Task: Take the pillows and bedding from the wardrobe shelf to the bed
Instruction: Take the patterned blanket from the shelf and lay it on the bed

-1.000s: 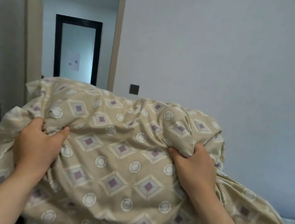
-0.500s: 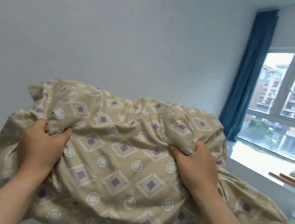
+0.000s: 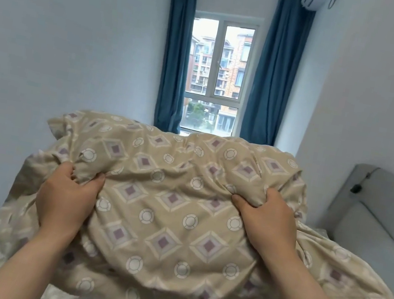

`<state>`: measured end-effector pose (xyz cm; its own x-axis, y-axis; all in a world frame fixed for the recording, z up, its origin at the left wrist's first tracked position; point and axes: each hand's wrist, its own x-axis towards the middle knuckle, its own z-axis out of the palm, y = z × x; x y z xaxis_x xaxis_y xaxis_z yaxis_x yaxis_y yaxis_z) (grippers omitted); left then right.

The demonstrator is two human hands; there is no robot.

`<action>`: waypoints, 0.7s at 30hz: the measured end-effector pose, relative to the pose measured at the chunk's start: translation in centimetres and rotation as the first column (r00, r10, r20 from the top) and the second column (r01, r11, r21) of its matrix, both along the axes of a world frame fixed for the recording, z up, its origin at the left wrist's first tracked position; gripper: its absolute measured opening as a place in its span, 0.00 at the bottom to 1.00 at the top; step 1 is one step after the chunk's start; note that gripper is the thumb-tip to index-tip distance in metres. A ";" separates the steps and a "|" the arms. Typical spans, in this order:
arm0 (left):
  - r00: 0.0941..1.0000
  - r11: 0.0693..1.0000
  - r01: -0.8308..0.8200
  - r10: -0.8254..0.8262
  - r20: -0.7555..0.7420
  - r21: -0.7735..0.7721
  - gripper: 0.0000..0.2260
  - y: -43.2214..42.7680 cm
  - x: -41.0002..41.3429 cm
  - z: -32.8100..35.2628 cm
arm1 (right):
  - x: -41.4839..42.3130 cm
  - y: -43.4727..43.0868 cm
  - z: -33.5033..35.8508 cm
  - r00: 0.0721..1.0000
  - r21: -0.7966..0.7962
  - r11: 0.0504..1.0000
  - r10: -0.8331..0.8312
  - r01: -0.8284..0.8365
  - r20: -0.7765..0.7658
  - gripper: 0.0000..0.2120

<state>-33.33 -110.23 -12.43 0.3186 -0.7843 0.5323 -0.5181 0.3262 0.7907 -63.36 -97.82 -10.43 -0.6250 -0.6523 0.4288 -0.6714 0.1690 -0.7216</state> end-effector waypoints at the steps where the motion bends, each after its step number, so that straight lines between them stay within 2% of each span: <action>1: 0.999 0.999 0.041 -0.041 -0.003 0.015 0.14 -0.3 -2.0 -0.4 | -1.5 0.8 -0.4 0.999 0.010 0.999 -0.038 0.038 -0.003 0.23; 9: 0.954 0.947 0.301 -0.299 -0.038 0.111 0.15 1.0 -18.8 -4.9 | -14.2 8.2 -3.8 0.960 0.118 0.953 -0.278 0.280 -0.030 0.23; 16: 0.932 0.907 0.354 -0.361 -0.009 0.227 0.12 4.1 -32.2 -12.4 | -26.7 13.0 -10.3 0.939 0.223 0.914 -0.342 0.339 -0.027 0.21; 21: 0.924 0.878 0.359 -0.382 0.012 0.317 0.12 5.8 -37.9 -20.4 | -32.5 14.6 -18.0 0.934 0.328 0.882 -0.358 0.337 0.002 0.23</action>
<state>-71.22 -104.43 -32.85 -0.0575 -0.9639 0.2599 -0.4659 0.2562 0.8470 -95.90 -83.17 -28.40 -0.8548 -0.4831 0.1894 -0.4838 0.6100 -0.6276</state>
